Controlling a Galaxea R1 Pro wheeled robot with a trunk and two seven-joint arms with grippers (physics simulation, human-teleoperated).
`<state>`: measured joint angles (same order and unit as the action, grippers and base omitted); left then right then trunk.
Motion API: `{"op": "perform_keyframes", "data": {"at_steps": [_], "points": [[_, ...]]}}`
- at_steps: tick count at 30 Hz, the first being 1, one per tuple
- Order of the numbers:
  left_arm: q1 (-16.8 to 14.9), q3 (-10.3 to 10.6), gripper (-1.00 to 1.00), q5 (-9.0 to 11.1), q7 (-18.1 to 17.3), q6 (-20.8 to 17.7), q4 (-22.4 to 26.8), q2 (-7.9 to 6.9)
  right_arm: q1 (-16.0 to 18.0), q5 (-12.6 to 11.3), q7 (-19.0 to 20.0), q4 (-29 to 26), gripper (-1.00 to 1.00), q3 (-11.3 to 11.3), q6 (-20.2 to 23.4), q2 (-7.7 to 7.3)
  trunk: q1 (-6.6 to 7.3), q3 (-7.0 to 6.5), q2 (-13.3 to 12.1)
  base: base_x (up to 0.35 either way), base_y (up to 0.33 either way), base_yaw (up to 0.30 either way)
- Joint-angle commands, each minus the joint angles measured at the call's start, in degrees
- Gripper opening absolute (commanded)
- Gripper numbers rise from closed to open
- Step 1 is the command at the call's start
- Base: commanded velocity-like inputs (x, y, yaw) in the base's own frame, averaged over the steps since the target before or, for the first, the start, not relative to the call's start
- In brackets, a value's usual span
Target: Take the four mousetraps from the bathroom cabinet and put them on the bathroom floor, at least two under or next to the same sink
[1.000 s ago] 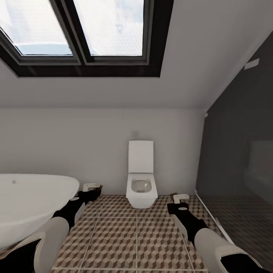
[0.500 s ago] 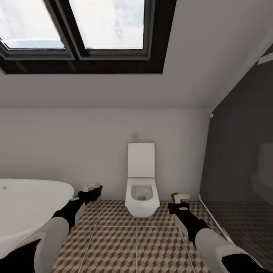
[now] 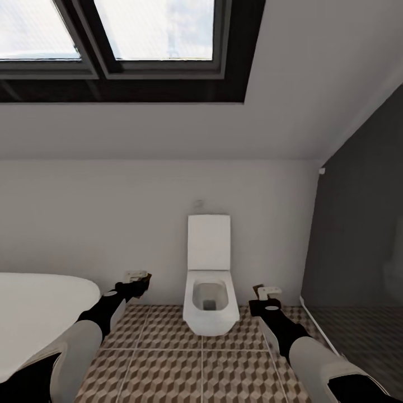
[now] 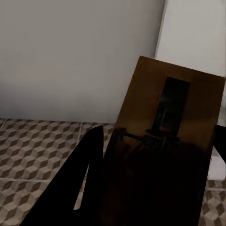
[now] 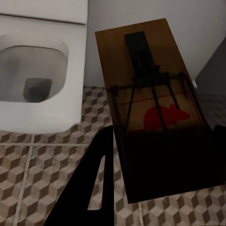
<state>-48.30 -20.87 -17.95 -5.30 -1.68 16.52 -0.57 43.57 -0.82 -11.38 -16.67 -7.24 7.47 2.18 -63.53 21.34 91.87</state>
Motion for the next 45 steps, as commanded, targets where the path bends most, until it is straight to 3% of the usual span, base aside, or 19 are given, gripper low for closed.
{"op": "perform_keyframes", "data": {"at_steps": [1, 14, 45], "points": [[-0.04, -0.49, -1.00, -0.59, -0.41, -0.17, 0.08, 0.02, 0.03, -0.18, -0.22, -0.11, -1.00, -0.47, 0.43, -0.04, -0.03, 0.07, 0.03, 0.324, 0.000, 0.000], [-0.04, -0.49, -1.00, -0.64, -0.41, 0.02, 0.10, -0.04, 0.03, -0.15, -0.22, -0.12, -1.00, -0.49, 0.44, 0.00, -0.03, 0.07, 0.03, 0.308, 0.000, 0.000], [-0.04, -0.62, -1.00, -0.16, -0.32, 0.19, 0.18, -0.11, 0.03, -0.15, -0.22, -0.38, -1.00, -0.41, 0.44, -0.10, -0.03, 0.07, 0.03, 0.077, -0.072, 0.000]]}}
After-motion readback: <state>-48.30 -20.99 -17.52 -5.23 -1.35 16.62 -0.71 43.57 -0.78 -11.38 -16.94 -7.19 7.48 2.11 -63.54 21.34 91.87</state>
